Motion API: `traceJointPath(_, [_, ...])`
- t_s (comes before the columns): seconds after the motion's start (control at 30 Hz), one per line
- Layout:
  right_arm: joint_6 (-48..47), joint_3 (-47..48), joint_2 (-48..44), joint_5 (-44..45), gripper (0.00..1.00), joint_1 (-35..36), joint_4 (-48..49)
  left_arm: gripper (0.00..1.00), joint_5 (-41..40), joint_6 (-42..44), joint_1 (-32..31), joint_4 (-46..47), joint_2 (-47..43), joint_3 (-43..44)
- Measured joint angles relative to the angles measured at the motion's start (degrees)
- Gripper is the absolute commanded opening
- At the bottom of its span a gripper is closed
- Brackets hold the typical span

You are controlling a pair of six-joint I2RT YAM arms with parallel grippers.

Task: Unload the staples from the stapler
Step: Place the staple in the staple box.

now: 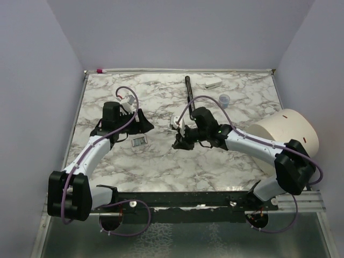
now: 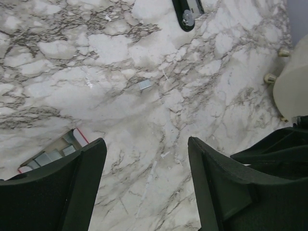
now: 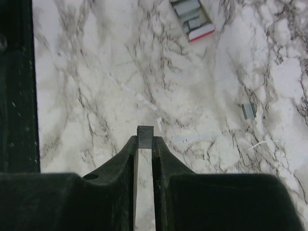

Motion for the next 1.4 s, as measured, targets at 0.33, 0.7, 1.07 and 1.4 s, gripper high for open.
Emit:
traceJointPath(0.33, [25.35, -5.20, -3.82, -8.46, 0.12, -4.74, 23.74, 0.76, 12.28, -16.85, 0.20, 18.82, -3.89, -6.91])
traceJointPath(0.7, [45.03, -7.78, -5.05, -13.79, 0.11, -7.43, 43.47, 0.77, 21.29, -43.08, 0.20, 60.98, -2.40, -17.75])
traceJointPath(1.07, [58.49, -8.74, -2.62, -17.40, 0.10, -7.50, 58.34, 0.73, 23.37, -54.49, -3.54, 85.24, -0.15, -19.15])
traceJointPath(1.4, [64.43, -10.08, 0.39, -18.49, 0.10, -7.61, 65.35, 0.69, 23.56, -52.00, -8.37, 83.60, -0.22, -18.38])
